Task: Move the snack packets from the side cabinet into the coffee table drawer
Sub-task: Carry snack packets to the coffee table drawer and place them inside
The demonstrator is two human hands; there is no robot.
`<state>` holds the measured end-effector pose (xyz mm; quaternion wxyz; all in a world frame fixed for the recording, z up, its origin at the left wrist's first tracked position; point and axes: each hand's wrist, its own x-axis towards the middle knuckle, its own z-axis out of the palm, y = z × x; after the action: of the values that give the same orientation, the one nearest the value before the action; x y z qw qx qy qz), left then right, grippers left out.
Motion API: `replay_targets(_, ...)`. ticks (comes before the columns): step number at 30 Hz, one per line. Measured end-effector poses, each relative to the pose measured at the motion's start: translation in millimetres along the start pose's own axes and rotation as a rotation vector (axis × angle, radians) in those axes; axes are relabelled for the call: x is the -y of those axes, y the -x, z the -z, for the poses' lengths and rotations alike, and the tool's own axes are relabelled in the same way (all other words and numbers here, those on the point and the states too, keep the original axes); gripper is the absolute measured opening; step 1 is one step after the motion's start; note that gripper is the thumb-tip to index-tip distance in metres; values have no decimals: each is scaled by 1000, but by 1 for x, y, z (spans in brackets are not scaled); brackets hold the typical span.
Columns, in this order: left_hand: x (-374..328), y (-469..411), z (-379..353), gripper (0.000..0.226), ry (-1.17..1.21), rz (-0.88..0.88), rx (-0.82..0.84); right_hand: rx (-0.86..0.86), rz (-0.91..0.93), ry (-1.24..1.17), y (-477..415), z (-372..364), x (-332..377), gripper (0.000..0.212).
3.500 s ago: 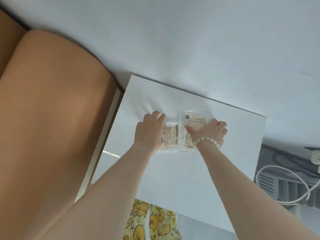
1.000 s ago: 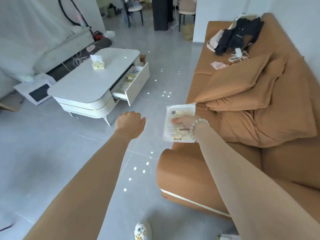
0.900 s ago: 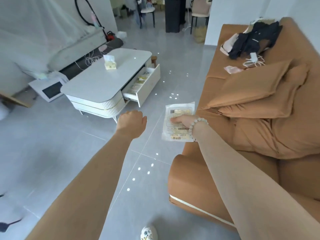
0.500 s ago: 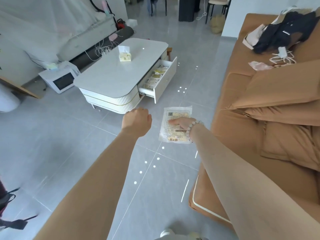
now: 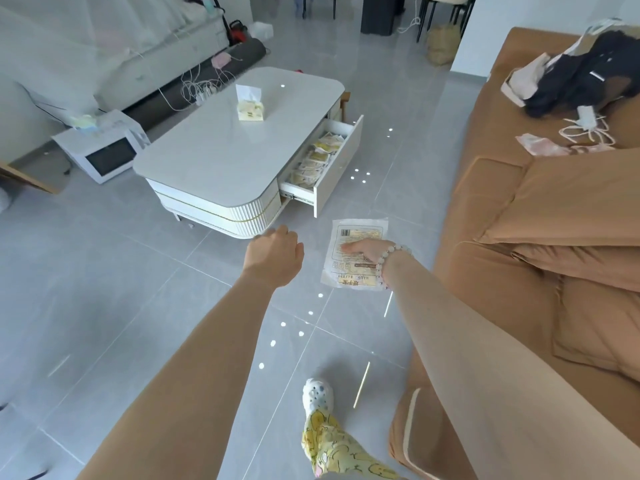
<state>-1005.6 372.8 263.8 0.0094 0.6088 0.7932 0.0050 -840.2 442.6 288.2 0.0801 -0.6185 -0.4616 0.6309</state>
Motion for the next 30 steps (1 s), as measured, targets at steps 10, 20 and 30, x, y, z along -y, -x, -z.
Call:
replay_targets(10,63,-159,29,35,24,32,-146,6,55,-41,-103,-15,143,33)
replay_targets(20,93,-266,29,37,-31,-27,-77,19,54,-16,-179,-24,217,39)
replay_targets(30,119,-434,29,36,3,-102,-76,-50,27,-100,-285,-15,324,44)
